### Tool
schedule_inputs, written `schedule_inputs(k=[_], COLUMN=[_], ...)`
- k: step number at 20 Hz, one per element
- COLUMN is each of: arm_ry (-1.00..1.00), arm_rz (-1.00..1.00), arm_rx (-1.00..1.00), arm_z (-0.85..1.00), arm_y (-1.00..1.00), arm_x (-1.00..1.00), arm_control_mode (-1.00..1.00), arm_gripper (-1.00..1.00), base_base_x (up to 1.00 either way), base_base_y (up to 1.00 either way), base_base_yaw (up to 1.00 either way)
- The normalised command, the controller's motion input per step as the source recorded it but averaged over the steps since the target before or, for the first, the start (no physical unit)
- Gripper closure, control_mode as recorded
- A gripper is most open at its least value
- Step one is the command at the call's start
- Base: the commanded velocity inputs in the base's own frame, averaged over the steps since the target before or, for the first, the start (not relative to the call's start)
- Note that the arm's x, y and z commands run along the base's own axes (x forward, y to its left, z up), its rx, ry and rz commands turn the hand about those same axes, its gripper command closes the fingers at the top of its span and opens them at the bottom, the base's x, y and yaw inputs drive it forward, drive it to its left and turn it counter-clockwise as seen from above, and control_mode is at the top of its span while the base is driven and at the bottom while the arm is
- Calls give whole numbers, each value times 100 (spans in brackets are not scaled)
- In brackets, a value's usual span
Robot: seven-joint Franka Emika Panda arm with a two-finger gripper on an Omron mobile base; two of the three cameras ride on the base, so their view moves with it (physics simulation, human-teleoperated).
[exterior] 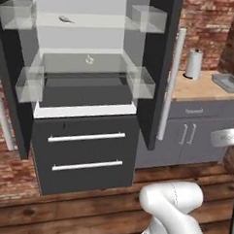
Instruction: Place one garlic and one fish in each tupperware on the nearby counter, to pack two identical lunches.
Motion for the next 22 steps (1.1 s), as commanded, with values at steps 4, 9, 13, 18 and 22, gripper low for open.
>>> schedule_inputs(k=[4,9,13,18,22], arm_ry=[0,0,0,0,0], arm_rz=[0,0,0,0,0], arm_rx=[0,0,0,0,0], arm_z=[0,0,0,0,0], arm_y=[0,0,0,0,0], arm_x=[0,0,0,0,0], arm_control_mode=[100,100,100,100,100], arm_gripper=[-100,-100,-100,-100,-100], base_base_x=[0,0,11,39,53], base_base_y=[100,88,8,-27,-34], base_base_yaw=[0,0,0,0,2])
